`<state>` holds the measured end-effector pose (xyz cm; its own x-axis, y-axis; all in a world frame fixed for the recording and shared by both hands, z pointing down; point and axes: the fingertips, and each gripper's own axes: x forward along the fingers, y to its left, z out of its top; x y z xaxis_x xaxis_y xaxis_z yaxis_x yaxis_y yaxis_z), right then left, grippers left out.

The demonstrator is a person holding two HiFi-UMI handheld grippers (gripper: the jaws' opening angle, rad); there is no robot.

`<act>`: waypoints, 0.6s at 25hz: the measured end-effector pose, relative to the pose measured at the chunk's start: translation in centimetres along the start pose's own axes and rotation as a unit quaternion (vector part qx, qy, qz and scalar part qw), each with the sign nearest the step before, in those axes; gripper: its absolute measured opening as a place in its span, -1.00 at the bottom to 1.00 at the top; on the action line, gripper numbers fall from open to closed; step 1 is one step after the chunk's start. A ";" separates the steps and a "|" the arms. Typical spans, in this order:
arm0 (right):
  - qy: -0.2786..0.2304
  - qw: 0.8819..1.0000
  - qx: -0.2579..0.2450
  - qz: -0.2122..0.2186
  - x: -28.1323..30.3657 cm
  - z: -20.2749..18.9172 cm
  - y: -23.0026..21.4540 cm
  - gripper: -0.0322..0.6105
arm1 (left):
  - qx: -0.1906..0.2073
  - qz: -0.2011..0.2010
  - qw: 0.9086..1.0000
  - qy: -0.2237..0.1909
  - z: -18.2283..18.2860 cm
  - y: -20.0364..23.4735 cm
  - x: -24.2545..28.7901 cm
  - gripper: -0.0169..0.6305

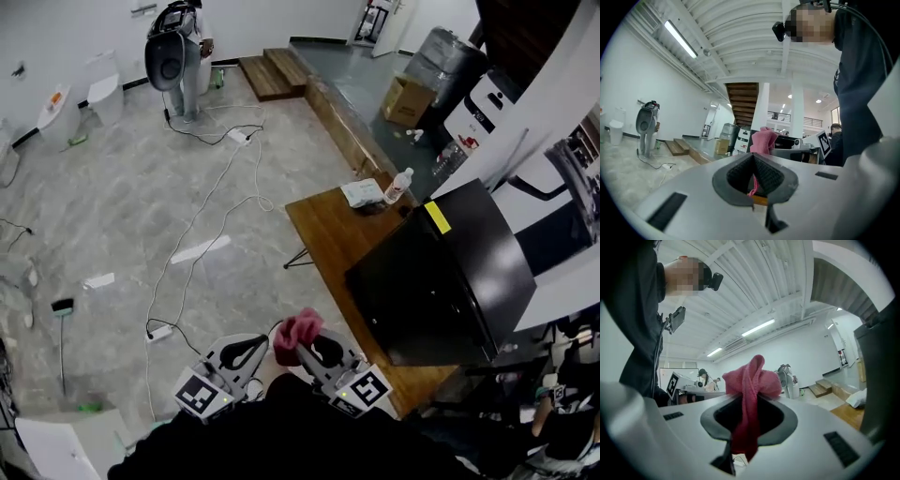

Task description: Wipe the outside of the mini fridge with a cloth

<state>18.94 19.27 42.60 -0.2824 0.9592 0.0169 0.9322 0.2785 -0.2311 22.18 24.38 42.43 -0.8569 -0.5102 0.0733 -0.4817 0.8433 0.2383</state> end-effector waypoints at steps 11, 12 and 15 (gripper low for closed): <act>-0.037 0.994 0.046 0.088 16.5 4.0 -12.6 -0.62 | 0.042 0.068 0.997 0.024 6.7 17.1 9.3 -0.93; -0.042 0.994 0.048 0.090 17.7 4.6 -14.1 -0.62 | 0.043 0.069 0.996 0.025 7.3 18.7 10.5 -0.93; -0.037 0.994 0.053 0.090 20.0 5.2 -18.4 -0.62 | 0.052 0.064 0.997 0.012 9.0 22.0 14.4 -0.93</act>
<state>-5.05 33.04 42.11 -0.1326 0.9857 -0.1041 0.9412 0.0923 -0.3250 -2.38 37.09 40.02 -0.9087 -0.3997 0.1204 -0.3857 0.9143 0.1240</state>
